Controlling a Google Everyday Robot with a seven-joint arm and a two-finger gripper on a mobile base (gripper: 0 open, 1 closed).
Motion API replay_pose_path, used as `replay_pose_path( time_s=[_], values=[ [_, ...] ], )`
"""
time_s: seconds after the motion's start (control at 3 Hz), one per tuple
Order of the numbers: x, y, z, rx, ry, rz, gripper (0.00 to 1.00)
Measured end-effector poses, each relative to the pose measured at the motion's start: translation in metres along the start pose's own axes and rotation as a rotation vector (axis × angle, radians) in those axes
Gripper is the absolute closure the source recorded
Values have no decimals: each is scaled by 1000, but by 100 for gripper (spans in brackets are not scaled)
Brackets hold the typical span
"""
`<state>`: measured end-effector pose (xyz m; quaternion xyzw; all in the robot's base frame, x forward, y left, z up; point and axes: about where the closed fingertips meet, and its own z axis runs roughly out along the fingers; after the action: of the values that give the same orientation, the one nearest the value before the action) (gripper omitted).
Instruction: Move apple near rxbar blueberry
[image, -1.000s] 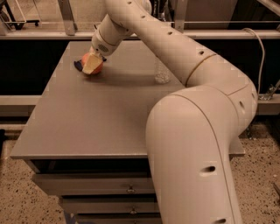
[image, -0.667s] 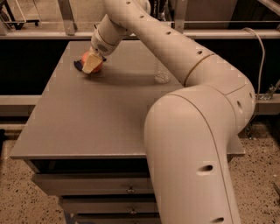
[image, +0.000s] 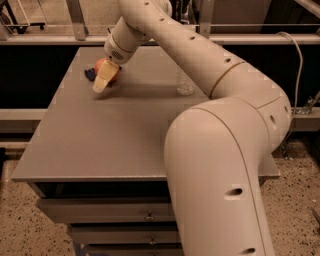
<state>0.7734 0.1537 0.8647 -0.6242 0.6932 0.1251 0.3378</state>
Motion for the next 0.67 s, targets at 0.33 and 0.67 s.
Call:
replay_pose_path(
  time_s=[0.33, 0.67],
  values=[
    [1, 5, -17, 14, -13, -14, 0],
    [5, 28, -71, 60, -60, -50, 0]
  ],
)
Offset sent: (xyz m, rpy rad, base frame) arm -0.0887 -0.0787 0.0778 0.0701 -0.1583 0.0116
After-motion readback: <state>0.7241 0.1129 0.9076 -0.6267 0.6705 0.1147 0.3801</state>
